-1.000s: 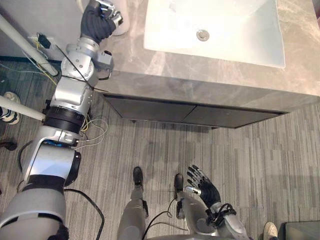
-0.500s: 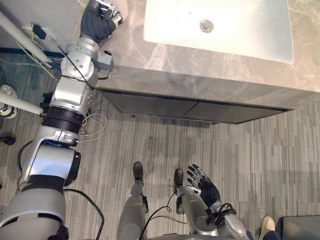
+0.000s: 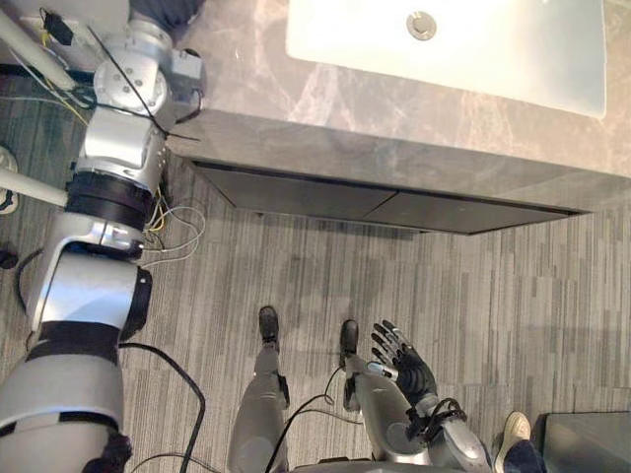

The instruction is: Organize washtable

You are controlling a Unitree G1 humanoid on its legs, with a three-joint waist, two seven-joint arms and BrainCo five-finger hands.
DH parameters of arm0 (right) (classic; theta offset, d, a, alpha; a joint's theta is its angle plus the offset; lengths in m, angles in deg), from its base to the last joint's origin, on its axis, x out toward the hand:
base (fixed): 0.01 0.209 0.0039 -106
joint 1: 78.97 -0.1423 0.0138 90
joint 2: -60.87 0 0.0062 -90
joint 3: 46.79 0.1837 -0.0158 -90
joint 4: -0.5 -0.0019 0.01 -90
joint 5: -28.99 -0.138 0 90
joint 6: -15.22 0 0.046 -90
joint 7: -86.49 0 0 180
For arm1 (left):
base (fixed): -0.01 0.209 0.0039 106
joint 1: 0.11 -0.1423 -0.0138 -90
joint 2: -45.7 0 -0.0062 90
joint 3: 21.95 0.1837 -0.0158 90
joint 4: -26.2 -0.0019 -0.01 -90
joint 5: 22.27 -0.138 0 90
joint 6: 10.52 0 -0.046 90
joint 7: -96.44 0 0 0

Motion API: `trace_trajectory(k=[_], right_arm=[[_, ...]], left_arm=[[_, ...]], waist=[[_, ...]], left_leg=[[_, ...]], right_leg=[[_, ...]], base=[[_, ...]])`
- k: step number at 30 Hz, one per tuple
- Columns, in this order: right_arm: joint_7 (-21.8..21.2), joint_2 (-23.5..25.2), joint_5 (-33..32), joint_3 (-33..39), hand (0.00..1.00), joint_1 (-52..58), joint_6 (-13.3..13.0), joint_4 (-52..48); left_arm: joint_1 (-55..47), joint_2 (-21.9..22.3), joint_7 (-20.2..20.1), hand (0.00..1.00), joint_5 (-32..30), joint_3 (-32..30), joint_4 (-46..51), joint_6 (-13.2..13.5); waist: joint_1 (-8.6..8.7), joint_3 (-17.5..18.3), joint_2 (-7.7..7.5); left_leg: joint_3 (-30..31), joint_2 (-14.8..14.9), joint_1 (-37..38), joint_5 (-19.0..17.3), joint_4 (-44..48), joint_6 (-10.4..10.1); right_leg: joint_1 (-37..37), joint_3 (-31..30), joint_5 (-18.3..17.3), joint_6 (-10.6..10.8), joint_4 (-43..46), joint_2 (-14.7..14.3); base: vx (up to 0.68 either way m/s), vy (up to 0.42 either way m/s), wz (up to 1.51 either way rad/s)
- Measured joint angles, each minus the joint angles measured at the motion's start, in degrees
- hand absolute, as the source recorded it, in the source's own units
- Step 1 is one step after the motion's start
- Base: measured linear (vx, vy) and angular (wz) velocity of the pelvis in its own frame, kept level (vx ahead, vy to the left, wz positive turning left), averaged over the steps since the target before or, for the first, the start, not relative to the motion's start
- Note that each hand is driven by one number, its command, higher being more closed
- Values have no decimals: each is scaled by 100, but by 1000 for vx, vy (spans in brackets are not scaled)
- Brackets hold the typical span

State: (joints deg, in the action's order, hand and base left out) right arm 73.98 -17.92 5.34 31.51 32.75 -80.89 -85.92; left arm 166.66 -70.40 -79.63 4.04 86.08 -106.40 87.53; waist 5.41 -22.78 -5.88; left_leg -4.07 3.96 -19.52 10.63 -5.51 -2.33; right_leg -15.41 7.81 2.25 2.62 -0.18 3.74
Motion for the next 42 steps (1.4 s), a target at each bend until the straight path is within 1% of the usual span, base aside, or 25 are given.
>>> trace_trajectory(k=[3, 4, 8, 12, 15, 16, 18, 23, 25, 27, 32, 34, 38, 42], right_arm=[[-1, 1, 0, -4, 0, 1, -3, -5], [-2, 0, -1, -3, 0, 0, -5, -6], [-5, 0, -39, -7, 0, 0, -5, -24], [-12, 0, -54, -9, 0, 0, -10, -70], [-12, 3, -67, -11, 0, 0, -17, -81], [-11, 2, -107, -5, 0, 0, -18, -85], [-12, 4, -122, -10, 0, 0, -18, -94], [-11, 2, -177, 7, 0, 0, -23, -100], [-11, 0, -180, 26, 0, 0, -23, -98], [-10, -2, -232, 50, 0, 1, -27, -99], [-13, -2, -284, 197, 0, 1, -34, -111], [-11, -7, -285, 250, 0, 2, -36, -112], [-13, -7, -285, 244, 0, 2, -40, -113], [-14, -9, -285, 244, 0, 2, -101, -113]], left_arm=[[199, -17, -1, 100, 3, 83, -215, -19], [327, -31, -5, 100, 5, 207, -304, -26], [577, -88, -6, 100, 4, 307, -325, -31], [819, -141, -13, 100, 4, 448, -553, -39], [1128, -209, -12, 100, 6, 548, -823, -58], [1251, -271, -15, 100, 6, 656, -904, -77], [1298, -362, -18, 100, 10, 664, -972, -81], [1668, -494, -18, 100, 34, 685, -1272, -105], [1734, -608, -18, 100, 63, 768, -1283, -105], [1796, -622, -16, 100, 69, 845, -1361, -100], [1999, -622, -19, 100, 67, 934, -1427, -103], [2266, -622, -20, 100, 66, 1132, -1548, -108], [2355, -622, -10, 100, 67, 1160, -1642, -102], [2386, -622, -8, 100, 68, 1152, -1643, -89]], waist=[[19, -2, -1], [19, -22, -7], [31, -85, -15], [44, -96, -20], [54, -127, -67], [83, -143, -84], [169, -154, -101], [205, -202, -137], [293, -202, -137], [336, -203, -139], [343, -204, -139], [344, -206, -141], [358, -206, -141], [365, -206, -141]], left_leg=[[-21, 3, -12, 0, 0, 0], [-30, 8, -20, 0, -1, 0], [-55, 15, -83, 0, 0, 0], [-98, 10, -119, -1, 0, -1], [-186, 16, -151, 0, 2, 0], [-220, 15, -162, 0, 2, 0], [-256, 12, -164, 0, 2, 0], [-404, 33, -249, -2, -2, 2], [-441, 30, -283, -2, -2, 2], [-442, 30, -287, -2, -2, 2], [-427, 39, -379, -2, -2, 2], [-405, 37, -464, 6, 0, 9], [-402, 23, -481, 6, 0, 9], [-394, 22, -512, 7, 1, 10]], right_leg=[[-23, -20, 3, -2, -4, 2], [-35, -27, 7, -3, -4, 2], [-103, -48, 31, -6, -16, 2], [-159, -94, 41, -6, -23, 4], [-194, -181, 139, -14, -130, 2], [-201, -209, 174, -6, -168, 3], [-207, -250, 206, -6, -197, 6], [-353, -415, 322, 1, -265, -1], [-389, -461, 355, 13, -304, 2], [-393, -463, 355, 13, -308, 1], [-467, -455, 357, 12, -323, -8], [-541, -439, 365, 7, -323, -12], [-554, -441, 365, 7, -324, 1], [-585, -437, 369, 12, -323, 2]], base=[[13, 12, -3], [16, 21, -5], [7, 16, -3], [15, 15, -4], [-3, 22, -14], [-19, 24, -14], [-22, 21, -12], [-36, 17, -18], [-21, 16, -8], [-1, 7, -2], [-2, 2, 1], [-10, 10, 4], [0, 0, 0], [0, 0, 0]])
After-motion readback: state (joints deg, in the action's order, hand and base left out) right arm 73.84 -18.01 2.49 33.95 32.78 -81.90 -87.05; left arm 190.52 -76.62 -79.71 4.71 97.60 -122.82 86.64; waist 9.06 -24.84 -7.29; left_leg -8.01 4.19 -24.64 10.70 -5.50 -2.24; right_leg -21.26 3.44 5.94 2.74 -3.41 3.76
